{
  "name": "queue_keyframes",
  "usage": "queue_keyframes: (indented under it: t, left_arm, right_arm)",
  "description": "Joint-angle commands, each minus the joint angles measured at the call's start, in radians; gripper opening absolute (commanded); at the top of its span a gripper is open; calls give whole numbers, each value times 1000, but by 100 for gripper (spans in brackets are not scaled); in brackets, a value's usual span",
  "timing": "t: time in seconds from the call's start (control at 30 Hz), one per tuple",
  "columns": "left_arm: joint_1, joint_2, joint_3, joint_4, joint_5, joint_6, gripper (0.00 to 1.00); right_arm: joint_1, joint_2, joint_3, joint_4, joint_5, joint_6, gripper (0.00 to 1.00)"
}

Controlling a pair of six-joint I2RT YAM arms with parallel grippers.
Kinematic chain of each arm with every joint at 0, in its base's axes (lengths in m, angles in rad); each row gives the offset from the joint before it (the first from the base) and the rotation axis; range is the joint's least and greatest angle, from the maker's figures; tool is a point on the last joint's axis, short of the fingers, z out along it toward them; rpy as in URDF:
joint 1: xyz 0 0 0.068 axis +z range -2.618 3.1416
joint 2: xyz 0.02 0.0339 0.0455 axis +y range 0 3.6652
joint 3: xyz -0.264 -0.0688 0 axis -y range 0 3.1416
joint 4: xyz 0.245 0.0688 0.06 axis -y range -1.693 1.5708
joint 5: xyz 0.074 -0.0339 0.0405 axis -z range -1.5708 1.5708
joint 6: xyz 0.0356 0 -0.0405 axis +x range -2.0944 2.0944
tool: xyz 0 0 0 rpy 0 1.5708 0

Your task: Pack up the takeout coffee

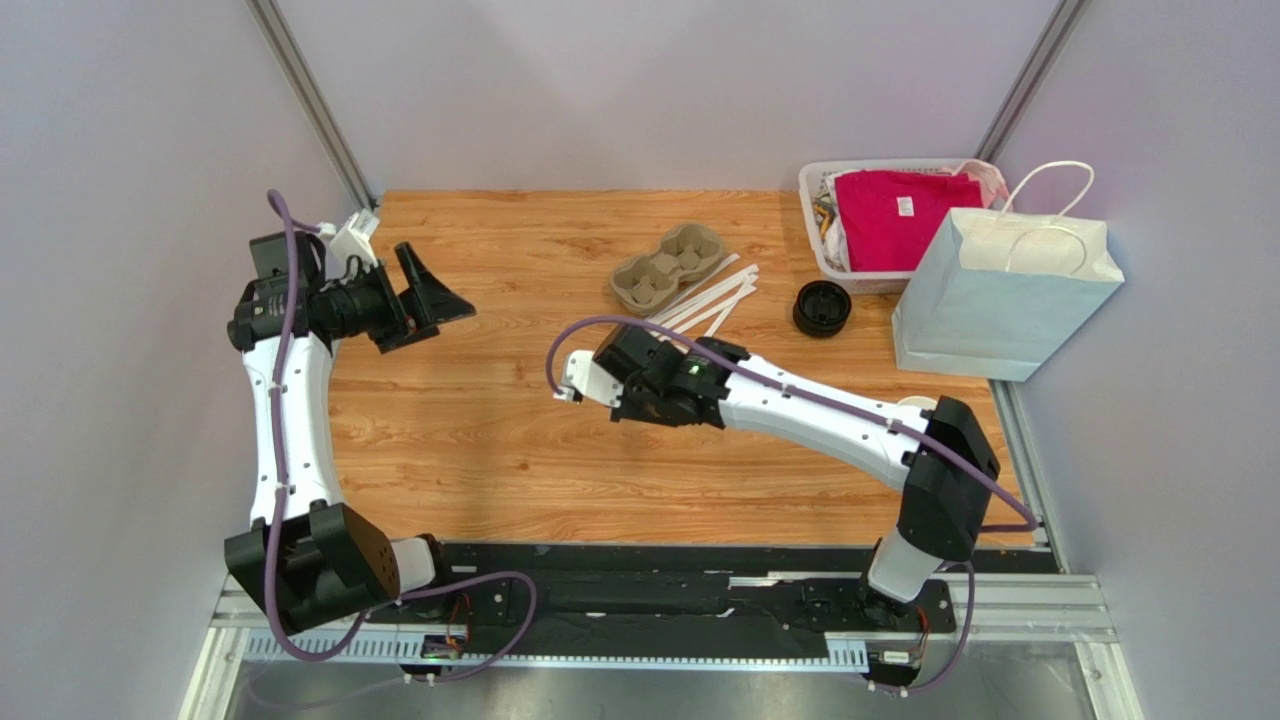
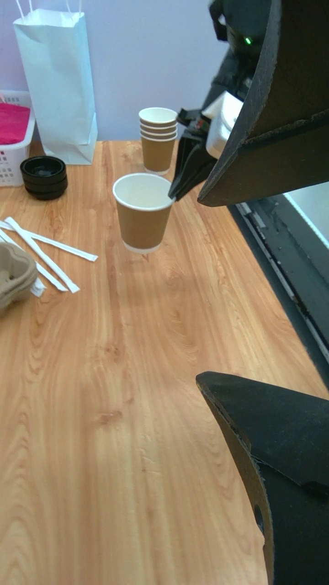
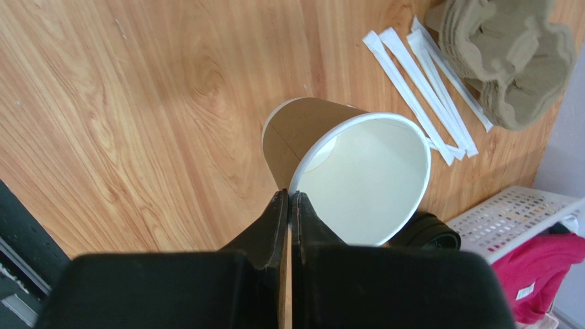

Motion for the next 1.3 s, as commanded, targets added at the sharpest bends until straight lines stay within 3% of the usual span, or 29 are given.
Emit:
queue_keyframes:
  t: [0.0,0.5,0.57,0.7,0.9,1.0,1.03,1.13,1.27]
  left_arm:
    - [46,-25,8,-100,115,100,99]
    - [48,-122,-112,41,83,71,99]
    - [48,-131,-123,47,80,64,99]
    - [48,-133,-121,49,79,65,99]
    - [48,-136,-103,53,69,67,99]
    - [46,-142,-89,73,82,68,99]
    - [46,-145,-80,81,86,70,99]
    - [25,-154,-52,113,76,105,99]
    - [-67,-179,-26,162,-27,177,99]
  right_arm:
    - [63,23,1,106,75,119,0]
    - [160,117,-54,186,114,221,0]
    - [164,120,-56,186,114,227,4]
    - [172,126,-31,148,83,242,35]
    - [161,72,91,19,-56,276,72]
    - [99,19,175,-53,-160,278,87]
    - [35,-4,189,-80,-206,278,87]
    - [-140,-26,232,-148,-277,264,85]
    - [-386,-47,257,-229,-354,268,75]
